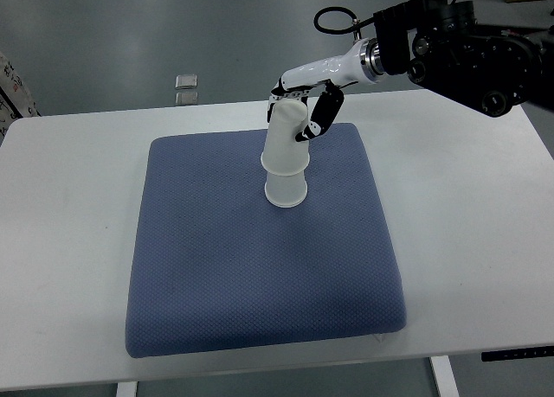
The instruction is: Stack paper cups
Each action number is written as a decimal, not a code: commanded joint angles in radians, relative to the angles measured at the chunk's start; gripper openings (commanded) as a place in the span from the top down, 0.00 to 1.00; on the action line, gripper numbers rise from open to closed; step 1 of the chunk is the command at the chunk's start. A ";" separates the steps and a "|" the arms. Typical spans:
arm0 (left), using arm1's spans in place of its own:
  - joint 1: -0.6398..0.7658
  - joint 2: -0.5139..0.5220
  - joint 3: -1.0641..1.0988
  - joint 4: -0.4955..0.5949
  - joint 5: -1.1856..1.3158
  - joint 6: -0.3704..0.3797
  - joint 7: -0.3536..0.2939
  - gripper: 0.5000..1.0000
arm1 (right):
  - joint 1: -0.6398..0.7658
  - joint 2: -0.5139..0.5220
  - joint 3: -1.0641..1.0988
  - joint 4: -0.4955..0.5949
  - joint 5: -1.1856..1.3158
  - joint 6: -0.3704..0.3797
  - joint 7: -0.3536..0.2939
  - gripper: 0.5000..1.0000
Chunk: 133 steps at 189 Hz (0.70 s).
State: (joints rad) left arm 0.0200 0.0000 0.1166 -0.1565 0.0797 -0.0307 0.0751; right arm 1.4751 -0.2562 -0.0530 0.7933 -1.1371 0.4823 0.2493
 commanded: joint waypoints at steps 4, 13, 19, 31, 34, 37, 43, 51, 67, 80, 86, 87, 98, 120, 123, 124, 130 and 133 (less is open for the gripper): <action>0.000 0.000 0.000 0.000 0.000 0.000 0.000 0.00 | -0.013 0.008 -0.011 -0.009 -0.003 -0.027 -0.002 0.50; 0.000 0.000 0.000 0.000 0.000 0.000 0.000 0.00 | -0.018 0.008 -0.013 -0.009 -0.003 -0.048 -0.002 0.41; 0.000 0.000 0.000 0.000 0.000 0.000 0.000 0.00 | -0.021 0.009 -0.014 -0.009 -0.003 -0.062 -0.002 0.34; 0.000 0.000 0.000 0.000 0.000 0.000 0.000 0.00 | -0.029 0.014 -0.022 -0.011 -0.001 -0.079 -0.002 0.21; 0.000 0.000 0.000 0.000 -0.002 0.000 0.000 0.00 | -0.029 0.015 -0.024 -0.009 -0.001 -0.079 -0.002 0.21; 0.000 0.000 0.000 0.000 0.000 0.000 0.000 0.00 | -0.029 0.017 -0.024 -0.011 -0.001 -0.080 -0.002 0.21; 0.000 0.000 0.000 0.000 0.000 0.000 0.000 0.00 | -0.029 0.020 -0.024 -0.011 -0.001 -0.080 -0.002 0.20; 0.000 0.000 0.000 0.000 0.000 0.000 0.000 0.00 | -0.029 0.023 -0.024 -0.011 0.004 -0.080 -0.002 0.18; 0.000 0.000 0.000 0.000 0.000 0.000 0.000 0.00 | -0.027 0.020 -0.022 -0.012 0.014 -0.083 -0.002 0.18; 0.000 0.000 0.000 0.000 0.000 0.000 0.000 0.00 | -0.029 0.011 -0.010 -0.014 0.016 -0.085 -0.002 0.18; 0.000 0.000 0.000 0.000 0.000 0.000 0.000 0.00 | -0.035 0.008 -0.007 -0.016 0.019 -0.088 -0.001 0.18; 0.000 0.000 0.000 0.000 0.000 0.000 0.000 0.00 | -0.035 0.008 -0.007 -0.016 0.019 -0.088 -0.001 0.18; 0.000 0.000 0.000 0.000 0.000 0.000 0.000 0.00 | -0.058 0.006 0.015 -0.020 0.033 -0.099 -0.001 0.18; 0.000 0.000 0.000 0.000 0.000 0.000 0.000 0.00 | -0.160 0.015 0.117 -0.101 0.149 -0.148 -0.002 0.18; 0.000 0.000 0.000 0.000 0.000 0.000 0.000 0.00 | -0.173 0.020 0.128 -0.112 0.165 -0.153 -0.002 0.18; 0.000 0.000 0.000 0.000 0.000 0.000 0.000 0.00 | -0.182 0.021 0.139 -0.123 0.183 -0.156 -0.002 0.18; 0.000 0.000 0.000 0.000 0.000 0.000 0.000 0.00 | -0.211 0.023 0.165 -0.154 0.243 -0.162 -0.002 0.18; 0.000 0.000 0.000 0.000 -0.002 0.000 0.000 0.00 | -0.220 0.025 0.176 -0.164 0.264 -0.162 -0.002 0.18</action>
State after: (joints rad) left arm 0.0200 0.0000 0.1166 -0.1564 0.0797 -0.0307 0.0752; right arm 1.3429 -0.2444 0.0367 0.7171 -1.0205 0.3475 0.2479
